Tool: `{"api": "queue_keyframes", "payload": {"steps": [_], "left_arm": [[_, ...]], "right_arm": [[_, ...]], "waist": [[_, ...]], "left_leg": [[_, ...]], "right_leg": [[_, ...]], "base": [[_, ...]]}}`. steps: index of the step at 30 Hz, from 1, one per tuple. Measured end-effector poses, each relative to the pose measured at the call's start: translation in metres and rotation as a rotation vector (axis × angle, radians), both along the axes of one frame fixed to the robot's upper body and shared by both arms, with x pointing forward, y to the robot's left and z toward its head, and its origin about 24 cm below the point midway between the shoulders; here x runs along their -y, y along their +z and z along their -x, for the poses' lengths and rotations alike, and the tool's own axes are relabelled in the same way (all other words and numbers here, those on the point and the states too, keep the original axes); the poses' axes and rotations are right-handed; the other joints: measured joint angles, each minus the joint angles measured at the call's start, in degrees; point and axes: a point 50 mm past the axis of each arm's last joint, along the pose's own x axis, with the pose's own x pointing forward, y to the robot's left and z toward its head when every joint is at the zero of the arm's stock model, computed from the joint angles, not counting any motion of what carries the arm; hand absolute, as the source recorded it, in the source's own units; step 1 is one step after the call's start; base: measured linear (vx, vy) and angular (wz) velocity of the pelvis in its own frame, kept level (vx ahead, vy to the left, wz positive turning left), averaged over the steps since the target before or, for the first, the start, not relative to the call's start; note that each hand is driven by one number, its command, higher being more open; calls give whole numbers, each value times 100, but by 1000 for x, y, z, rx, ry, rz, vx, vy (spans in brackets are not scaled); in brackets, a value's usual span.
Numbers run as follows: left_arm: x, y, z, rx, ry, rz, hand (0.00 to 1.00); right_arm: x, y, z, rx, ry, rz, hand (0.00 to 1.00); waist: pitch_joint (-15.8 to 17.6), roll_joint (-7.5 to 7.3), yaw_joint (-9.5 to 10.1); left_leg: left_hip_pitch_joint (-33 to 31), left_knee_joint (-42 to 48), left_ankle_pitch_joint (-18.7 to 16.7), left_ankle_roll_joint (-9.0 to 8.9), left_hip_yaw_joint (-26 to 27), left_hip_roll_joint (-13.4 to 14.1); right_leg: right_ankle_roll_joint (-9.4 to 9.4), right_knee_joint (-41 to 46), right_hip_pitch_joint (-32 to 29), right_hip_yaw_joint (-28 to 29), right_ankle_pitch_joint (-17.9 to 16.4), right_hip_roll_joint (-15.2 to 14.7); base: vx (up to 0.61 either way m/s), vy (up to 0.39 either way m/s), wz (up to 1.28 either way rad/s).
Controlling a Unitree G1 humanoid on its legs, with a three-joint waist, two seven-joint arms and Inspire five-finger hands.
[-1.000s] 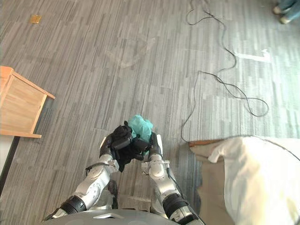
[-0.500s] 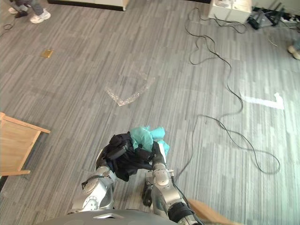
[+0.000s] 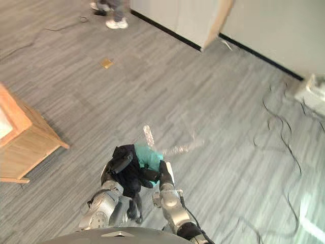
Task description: Tidy up the quilt and then pick up the clothes from the bed and put them into the laundry hamper
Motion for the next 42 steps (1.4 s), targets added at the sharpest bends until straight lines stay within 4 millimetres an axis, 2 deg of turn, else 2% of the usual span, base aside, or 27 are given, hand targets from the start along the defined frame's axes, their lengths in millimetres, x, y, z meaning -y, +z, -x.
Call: {"api": "queue_keyframes", "payload": {"steps": [3, 5, 7, 8, 10, 11, 12, 13, 14, 15, 16, 17, 18, 19, 20, 21, 23, 25, 28, 31, 32, 33, 35, 36, 38, 40, 42], "left_arm": [[-2, 3, -3, 27, -3, -23, 0], [2, 9, -5, 51, -14, -19, 0], [5, 21, -11, 121, -28, -35, 0], [0, 29, -15, 161, 6, -30, 0], [-11, 31, -18, 184, 47, -71, 0], [-20, 31, -16, 181, 99, -75, 0], [-25, 29, -15, 173, 121, -82, 0], [-28, 25, -11, 148, 155, -77, 0], [-33, 27, -8, 158, 161, -97, 0], [-34, 28, -6, 166, 164, -105, 0], [-39, 31, -2, 181, 197, -97, 0], [-43, 31, 2, 182, 231, -95, 0], [-45, 31, 2, 179, 241, -96, 0], [-49, 27, 8, 160, 254, -90, 0], [-50, 23, 13, 144, 258, -85, 0], [-52, 20, 20, 130, 257, -86, 0], [-55, 18, 26, 114, 272, -92, 0], [-59, 17, 29, 107, 282, -98, 0], [-56, 17, 29, 112, 270, -89, 0], [-55, 32, 23, 183, 273, -75, 0], [-55, 39, 20, 216, 276, -72, 0], [-56, 53, 14, 272, 281, -72, 0], [-56, 67, 5, 332, 288, -72, 0], [-56, 78, 1, 380, 270, -126, 0], [-59, 95, -2, 454, 255, -205, 0], [-67, 115, -2, 547, 264, -282, 0], [-73, 137, -2, 663, 288, -335, 0]], "right_arm": [[-1, 3, 2, 16, -4, -18, 0], [3, 8, -3, 44, -4, -13, 0], [9, 17, -16, 95, 0, 2, 0], [10, 24, -25, 133, 11, 8, 0], [6, 28, -29, 161, 35, 23, 0], [5, 30, -30, 174, 51, 43, 0], [6, 31, -32, 179, 54, 52, 0], [26, 35, -43, 196, 34, 106, 0], [53, 46, -56, 235, -6, 148, 0], [71, 55, -62, 267, -24, 181, 0], [98, 81, -76, 368, -47, 273, 0], [119, 108, -86, 480, -122, 339, 0], [125, 118, -87, 524, -168, 340, 0], [130, 132, -83, 588, -216, 328, 0], [128, 142, -74, 637, -216, 303, 0], [118, 156, -57, 722, -171, 225, 0], [98, 159, -42, 777, -85, 142, 0], [76, 152, -41, 757, -23, 64, 0], [55, 127, -37, 646, 24, 4, 0], [38, 115, -28, 580, 64, -41, 0], [31, 115, -28, 579, 65, -63, 0], [15, 117, -27, 586, 45, -118, 0], [3, 122, -29, 613, 57, -115, 0], [-3, 126, -32, 636, 86, -97, 0], [-2, 134, -40, 665, 94, -119, 0], [6, 143, -46, 686, 24, -184, 0], [14, 150, -50, 706, -49, -277, 0]], "waist": [[2, 47, -245], [-9, 225, -321], [-10, 501, -324], [15, 589, -301], [5, 574, -302], [-5, 588, -280], [-13, 677, -258], [-40, 889, -236], [-32, 827, -265], [-31, 827, -299], [-39, 836, -309], [-31, 825, -394], [-26, 819, -460], [2, 809, -490], [26, 773, -424], [31, 744, -330], [42, 719, -323], [88, 647, -293], [172, 529, -174], [178, 518, -186], [167, 500, -176], [150, 236, -170], [153, 204, -216], [159, 142, -267], [153, 107, -336], [110, 105, -383], [75, 85, -521]], "left_leg": [[650, -421, 52, -87, -905, 59], [775, -482, 16, -295, -1356, 258], [803, -492, -186, -749, -1689, 600], [921, -497, -410, -1134, -1919, 828], [1139, -489, -612, -1494, -2081, 1089], [1427, -485, -793, -1812, -2136, 1357], [1531, -477, -789, -1928, -2124, 1592], [1547, -442, -437, -2164, -2033, 1980], [1512, -409, 83, -2128, -2013, 2060], [1440, -351, 302, -2112, -2004, 2124], [1174, -66, 743, -1808, -1782, 2247], [768, 343, 1403, -1276, -1333, 2404], [612, 618, 1635, -1032, -1011, 2543], [342, 1557, 1308, -865, -458, 2692], [192, 2241, 897, -923, -394, 2523], [-153, 3034, 390, -1056, -579, 1984], [-709, 3436, 27, -1050, -392, 1561], [-1185, 3448, -188, -959, 0, 1487], [-1600, 2944, -340, -863, 524, 1504], [-1630, 1094, -49, -674, 1367, 1519], [-1553, 858, 675, -402, 1427, 1460], [-1523, 834, 557, -119, 1387, 1077], [-1450, 942, 294, -52, 1186, 855], [-1068, 726, 188, -10, 1044, 539], [-396, 180, 204, -34, 973, 263], [187, -323, 250, -110, 918, 159], [503, -644, 254, -124, 808, 144]], "right_leg": [[-152, -537, -1062, 361, -285, -4], [-164, -1507, -1513, 531, -309, 48], [82, -3406, -1846, 785, -51, 126], [158, -4663, -2012, 1242, 507, 70], [281, -5472, -1997, 1551, 1128, -61], [452, -5309, -1969, 1536, 1786, -119], [454, -4881, -2038, 1527, 2177, -2], [329, -3798, -2303, 1478, 1450, 186], [300, -3012, -2494, 1463, 960, 120], [249, -2835, -2494, 1392, 788, 76], [115, -2835, -2418, 1180, 600, 105], [28, -3247, -2087, 892, 526, 217], [-4, -3556, -1825, 739, 520, 267], [-109, -4110, -1279, 602, 585, 511], [-154, -4451, -921, 570, 615, 647], [-223, -4809, -474, 467, 593, 785], [-327, -5013, -203, 396, 504, 916], [-307, -5149, -36, 422, 449, 955], [-169, -5375, 385, 382, 335, 817], [289, -5432, 844, -80, 136, 552], [465, -5348, 958, -184, 37, 490], [572, -5229, 1025, -197, 11, 239], [607, -4483, 946, -148, 39, -31], [553, -2940, 581, 110, 26, -487], [499, -990, 46, 596, -7, -780], [519, -127, -417, 732, -29, -765], [431, -227, -852, 775, -90, -540]], "base": [[669, -274, 182], [462, -344, 139], [510, -489, 113], [586, -641, 86], [526, -649, 83], [442, -576, 74], [505, -687, 56], [460, -628, 55], [442, -617, 66], [547, -686, 74], [453, -539, 66], [432, -537, 64], [323, -444, 63], [298, -408, 37], [395, -415, 18], [224, -187, 1], [263, -166, -1], [234, -97, -11], [279, 35, 14], [356, 169, 73], [473, 211, 79], [481, 206, 78], [550, 234, 85], [501, 210, 88], [519, 151, 54], [433, 86, 14], [332, 6, 24]]}}
